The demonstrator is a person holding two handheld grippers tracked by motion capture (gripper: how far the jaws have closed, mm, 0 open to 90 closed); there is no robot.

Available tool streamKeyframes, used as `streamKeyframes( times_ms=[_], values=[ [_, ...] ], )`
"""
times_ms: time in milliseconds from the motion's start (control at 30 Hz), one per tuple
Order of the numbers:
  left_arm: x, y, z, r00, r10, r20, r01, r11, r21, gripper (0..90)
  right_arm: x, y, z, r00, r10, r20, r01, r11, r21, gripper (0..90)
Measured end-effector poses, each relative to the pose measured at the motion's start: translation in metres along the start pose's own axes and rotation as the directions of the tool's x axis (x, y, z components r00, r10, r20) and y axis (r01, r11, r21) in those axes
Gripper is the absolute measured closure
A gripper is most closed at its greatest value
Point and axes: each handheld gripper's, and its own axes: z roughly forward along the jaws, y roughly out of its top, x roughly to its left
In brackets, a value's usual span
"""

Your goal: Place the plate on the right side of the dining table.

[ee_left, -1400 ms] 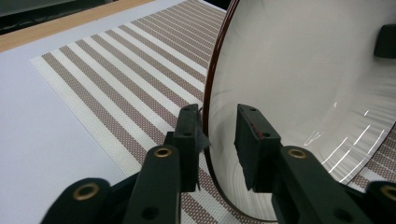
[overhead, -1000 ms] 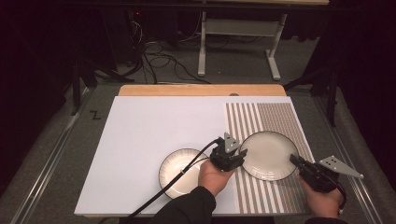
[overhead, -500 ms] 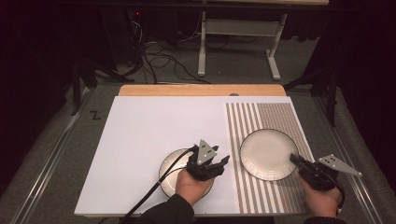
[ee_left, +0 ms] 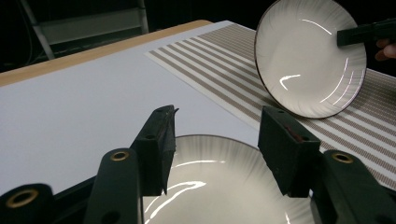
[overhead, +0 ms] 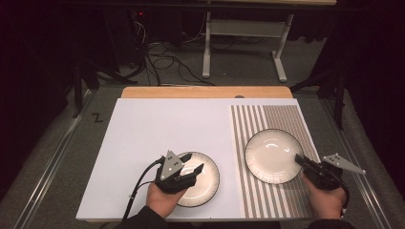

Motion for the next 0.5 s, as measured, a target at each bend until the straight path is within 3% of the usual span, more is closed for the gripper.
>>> streamKeyframes(
  times_ms=[267, 500],
  values=[
    [0.019, -0.015, -0.026, 0.9995, -0.022, -0.024, 0.021, 0.9994, -0.029, 46.6, -0.003, 0.002, 0.007, 0.9996, 0.024, 0.016, -0.025, 0.999, 0.028, 82.3],
    [0.025, -0.029, -0.031, 0.9992, -0.015, -0.037, 0.014, 0.9996, -0.026, 46.5, -0.011, 0.003, 0.018, 0.9979, 0.059, 0.025, -0.061, 0.996, 0.07, 81.1]
  ],
)
